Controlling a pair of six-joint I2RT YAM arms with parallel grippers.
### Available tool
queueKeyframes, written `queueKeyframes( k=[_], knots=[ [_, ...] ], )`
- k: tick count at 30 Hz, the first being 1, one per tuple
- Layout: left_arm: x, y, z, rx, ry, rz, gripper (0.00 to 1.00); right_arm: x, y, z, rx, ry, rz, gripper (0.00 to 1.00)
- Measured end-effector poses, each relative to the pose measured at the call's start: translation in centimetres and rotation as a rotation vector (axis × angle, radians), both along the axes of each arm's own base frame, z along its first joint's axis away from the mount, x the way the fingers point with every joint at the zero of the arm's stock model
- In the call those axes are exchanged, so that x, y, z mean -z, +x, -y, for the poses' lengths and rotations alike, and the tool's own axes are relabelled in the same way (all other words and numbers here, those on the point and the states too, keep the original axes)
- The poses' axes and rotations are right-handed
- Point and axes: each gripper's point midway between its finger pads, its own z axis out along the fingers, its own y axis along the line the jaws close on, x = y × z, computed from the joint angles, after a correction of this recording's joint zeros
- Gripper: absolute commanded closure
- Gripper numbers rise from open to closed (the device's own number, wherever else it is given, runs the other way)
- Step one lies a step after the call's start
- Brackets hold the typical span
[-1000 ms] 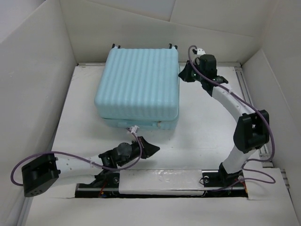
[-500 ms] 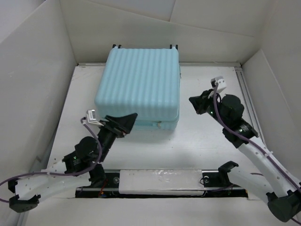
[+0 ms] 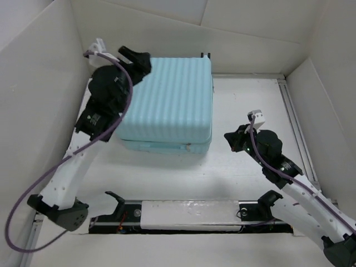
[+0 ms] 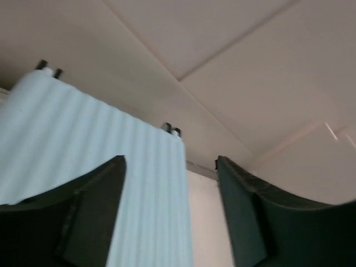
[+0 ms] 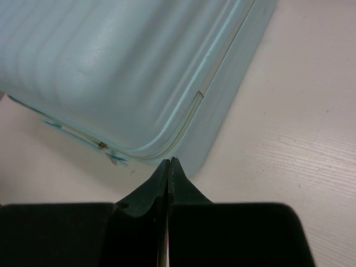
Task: Pack the luggage
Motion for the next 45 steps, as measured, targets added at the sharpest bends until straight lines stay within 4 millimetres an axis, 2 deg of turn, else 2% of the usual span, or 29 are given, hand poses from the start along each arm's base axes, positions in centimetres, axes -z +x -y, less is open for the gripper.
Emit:
queueKeyframes(
  k=[1, 2, 4, 6, 7, 8, 10, 13, 18, 23, 28, 32, 36, 40, 45],
  knots=[
    [1.1, 2.0, -2.0, -0.02, 0.006, -0.022, 0.45, -0.1, -0.2, 0.2, 0.005, 0.006, 0.004, 1.0],
    [3.0, 3.9, -4.9, -0.063, 0.009, -0.062, 0.45, 0.0, -0.4, 0.4, 0.011, 0.009, 0.005, 1.0],
    [8.2, 6.0, -11.0, -0.147, -0.017, -0.163, 0.47, 0.2, -0.7, 0.7, 0.021, 0.007, 0.008, 1.0],
    [14.2, 5.9, -16.3, -0.228, -0.079, -0.284, 0.48, 0.4, -0.7, 1.0, 0.036, -0.001, 0.003, 1.0],
    [16.7, 5.5, -18.2, -0.272, -0.107, -0.339, 0.48, 0.6, -0.6, 1.1, 0.043, -0.008, -0.002, 1.0],
    [18.6, 5.1, -19.2, -0.296, -0.126, -0.378, 0.48, 0.8, -0.5, 1.2, 0.049, -0.014, -0.007, 1.0],
    [21.2, 4.6, -19.1, -0.284, -0.16, -0.43, 0.49, 1.6, 0.0, 1.2, 0.06, -0.035, -0.031, 1.0],
    [23.3, 4.3, -18.0, -0.229, -0.198, -0.45, 0.49, 3.2, 0.9, 1.2, 0.074, -0.084, -0.08, 1.0],
    [24.4, 4.8, -18.5, -0.239, -0.225, -0.445, 0.49, 5.3, 3.6, 1.5, 0.106, -0.148, -0.159, 1.0],
    [26.4, 5.7, -18.5, -0.227, -0.236, -0.458, 0.49, 6.4, 6.7, -0.1, 0.082, -0.167, -0.182, 1.0],
    [31.2, 7.8, -18.1, -0.185, -0.266, -0.539, 0.53, 7.7, 9.2, -2.1, 0.043, -0.173, -0.203, 1.0],
    [34.3, 7.7, -18.4, -0.186, -0.335, -0.577, 0.54, 8.2, 10.7, -3.1, 0.031, -0.173, -0.211, 1.0],
    [35.6, 7.2, -17.6, -0.178, -0.374, -0.576, 0.54, 8.8, 11.9, -3.1, 0.046, -0.175, -0.219, 1.0],
    [35.3, 6.5, -16.6, -0.176, -0.416, -0.498, 0.55, 8.8, 12.0, -2.8, 0.065, -0.18, -0.21, 1.0],
    [35.4, 4.3, -13.6, -0.138, -0.455, -0.43, 0.55, 8.8, 11.7, -0.1, 0.144, -0.201, -0.174, 1.0]
  ],
)
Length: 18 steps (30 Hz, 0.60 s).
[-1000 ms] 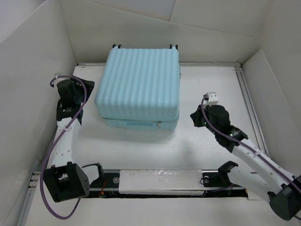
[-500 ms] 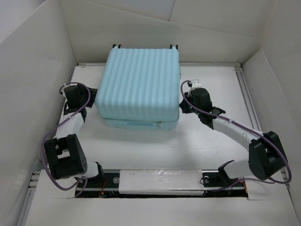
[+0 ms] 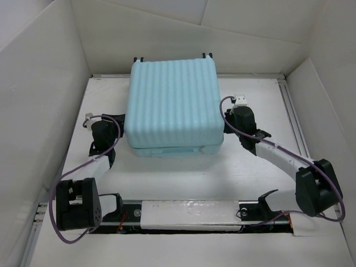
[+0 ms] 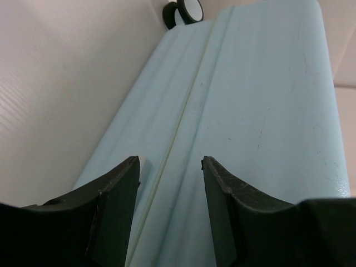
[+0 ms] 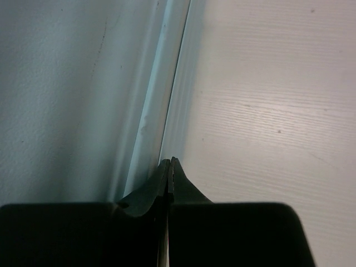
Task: Pack the luggage
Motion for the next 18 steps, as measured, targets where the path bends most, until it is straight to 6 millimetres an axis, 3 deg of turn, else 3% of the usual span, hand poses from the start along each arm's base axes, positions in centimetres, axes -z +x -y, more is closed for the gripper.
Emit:
queueKeyframes(
  k=[7, 8, 10, 13, 16, 18],
  knots=[
    [1.3, -2.5, 2.8, 0.02, -0.026, 0.003, 0.53, -0.2, -1.7, 3.0, 0.035, -0.058, 0.013, 1.0],
    [1.5, -2.9, 2.9, 0.025, -0.022, -0.008, 0.5, -0.3, -2.0, 3.2, 0.036, -0.058, 0.015, 1.0],
    [2.2, -3.9, 3.1, 0.035, 0.004, -0.039, 0.32, -0.6, -2.5, 3.5, 0.035, -0.064, 0.019, 1.0],
    [2.8, -5.5, 2.4, 0.017, 0.065, -0.091, 0.15, -1.1, -3.2, 4.1, 0.047, -0.07, 0.021, 1.0],
    [2.4, -7.3, 2.2, 0.025, 0.137, -0.106, 0.06, -1.6, -4.5, 5.2, 0.072, -0.095, 0.001, 0.92],
    [0.4, -7.8, 2.4, 0.038, 0.158, -0.056, 0.04, -3.0, -5.2, 5.7, 0.086, -0.095, 0.008, 0.74]
  ],
)
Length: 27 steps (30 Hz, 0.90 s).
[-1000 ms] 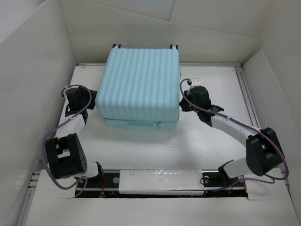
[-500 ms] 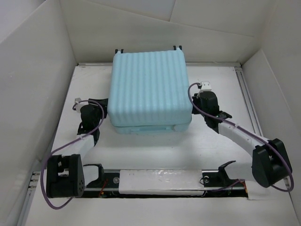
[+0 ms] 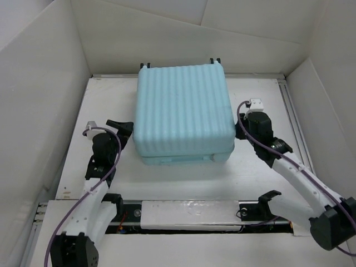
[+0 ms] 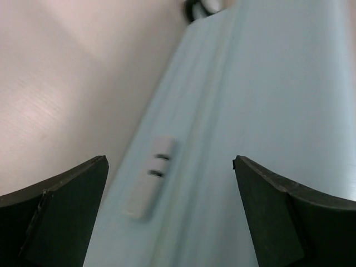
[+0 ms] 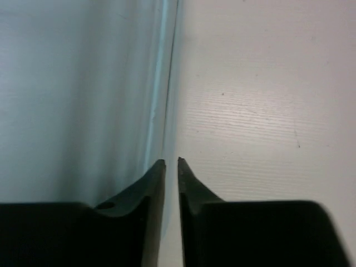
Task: Pack the luggage
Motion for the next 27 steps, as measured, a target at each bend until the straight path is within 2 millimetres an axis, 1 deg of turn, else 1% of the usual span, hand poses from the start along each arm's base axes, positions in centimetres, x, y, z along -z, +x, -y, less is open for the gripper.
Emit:
queueKeyframes(
  k=[1, 2, 3, 4, 5, 7, 8, 9, 10, 11, 13, 14, 15, 16, 18, 19, 22, 23, 25, 27],
  knots=[
    [-1.4, -0.1, 0.1, 0.008, 0.008, 0.036, 0.04, -1.2, -0.3, 0.1, 0.007, 0.012, 0.019, 0.68],
    [-3.0, -0.1, 0.3, 0.021, 0.012, 0.079, 0.02, -2.7, -0.6, 0.1, 0.007, 0.023, 0.05, 0.59],
    [-4.9, -0.1, 0.6, 0.038, 0.02, 0.128, 0.02, -4.6, -1.0, 0.1, 0.006, 0.042, 0.09, 0.56],
    [-6.8, -0.2, 1.4, 0.082, 0.026, 0.177, 0.02, -6.5, -1.5, 0.0, 0.002, 0.073, 0.136, 0.55],
    [-8.0, -0.5, 2.3, 0.128, 0.029, 0.208, 0.02, -8.5, -2.1, -0.3, -0.012, 0.111, 0.185, 0.55],
    [-9.6, -1.3, 3.9, 0.212, 0.034, 0.26, 0.01, -11.8, -3.7, -0.9, -0.049, 0.174, 0.271, 0.66],
    [-9.9, -1.7, 4.3, 0.238, 0.037, 0.27, 0.01, -12.9, -4.6, -1.2, -0.073, 0.204, 0.3, 0.7],
    [-9.9, -2.0, 4.5, 0.257, 0.041, 0.273, 0.01, -13.6, -5.6, -1.6, -0.106, 0.232, 0.317, 0.83],
    [-10.0, -2.3, 4.7, 0.272, 0.042, 0.278, 0.01, -14.1, -6.6, -1.9, -0.137, 0.255, 0.332, 0.89],
    [-10.1, -2.5, 5.0, 0.29, 0.045, 0.283, 0.01, -14.4, -7.6, -2.2, -0.17, 0.281, 0.344, 0.92],
    [-10.0, -2.9, 5.3, 0.32, 0.056, 0.281, 0.01, -14.1, -9.2, -3.2, -0.24, 0.315, 0.339, 0.94],
    [-9.8, -3.0, 5.5, 0.333, 0.064, 0.28, 0.01, -13.5, -9.8, -3.9, -0.278, 0.323, 0.323, 0.94],
    [-9.7, -3.0, 5.6, 0.343, 0.072, 0.277, 0.01, -12.5, -10.4, -4.6, -0.315, 0.327, 0.297, 0.91],
    [-9.6, -3.0, 5.6, 0.351, 0.078, 0.275, 0.01, -11.5, -10.8, -5.2, -0.343, 0.323, 0.267, 0.82],
    [-9.2, -3.0, 5.7, 0.364, 0.089, 0.269, 0.01, -8.9, -11.6, -6.8, -0.396, 0.311, 0.188, 0.7],
    [-8.9, -3.0, 5.8, 0.371, 0.092, 0.267, 0.01, -7.5, -12.0, -7.7, -0.42, 0.296, 0.146, 0.62],
    [-7.8, -3.1, 6.1, 0.393, 0.091, 0.248, 0.01, -3.4, -12.8, -9.6, -0.46, 0.232, 0.035, 0.55],
    [-7.8, -3.0, 6.2, 0.396, 0.09, 0.254, 0.01, -2.4, -12.9, -10.0, -0.461, 0.213, 0.012, 0.53],
    [-7.9, -3.0, 6.3, 0.403, 0.094, 0.26, 0.02, -0.7, -12.9, -10.0, -0.444, 0.177, -0.017, 0.53],
    [-7.7, -3.0, 6.3, 0.409, 0.094, 0.261, 0.02, 0.3, -12.7, -9.7, -0.412, 0.16, -0.017, 0.53]
  ],
)
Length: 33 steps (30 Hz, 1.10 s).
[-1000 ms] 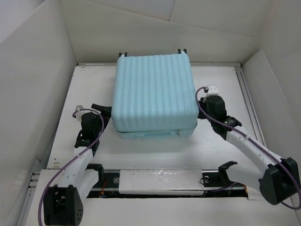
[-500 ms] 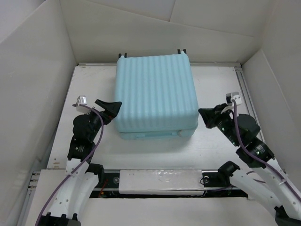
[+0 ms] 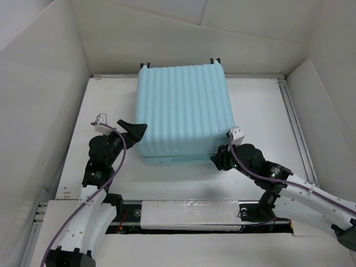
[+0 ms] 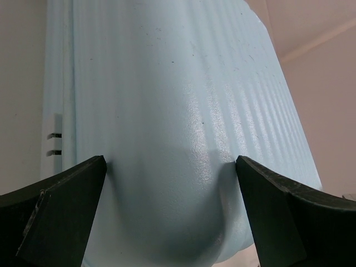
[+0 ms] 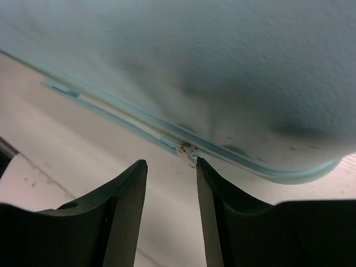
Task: Pack the luggage
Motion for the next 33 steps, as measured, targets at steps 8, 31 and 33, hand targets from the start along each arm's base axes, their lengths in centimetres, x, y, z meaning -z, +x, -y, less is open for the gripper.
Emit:
queueKeyframes(
  k=[8, 31, 33],
  knots=[
    [0.1, 0.3, 0.3, 0.024, 0.002, 0.02, 0.03, 1.4, 0.8, 1.2, 0.131, 0.032, 0.034, 0.5],
    [0.2, 0.5, 2.0, 0.129, -0.03, 0.085, 0.12, 4.3, 3.3, 1.8, 0.37, -0.039, 0.033, 1.0],
    [0.2, 0.6, 2.2, 0.135, -0.032, 0.087, 0.12, 4.2, 3.4, 1.9, 0.398, -0.031, 0.039, 1.0]
  ],
)
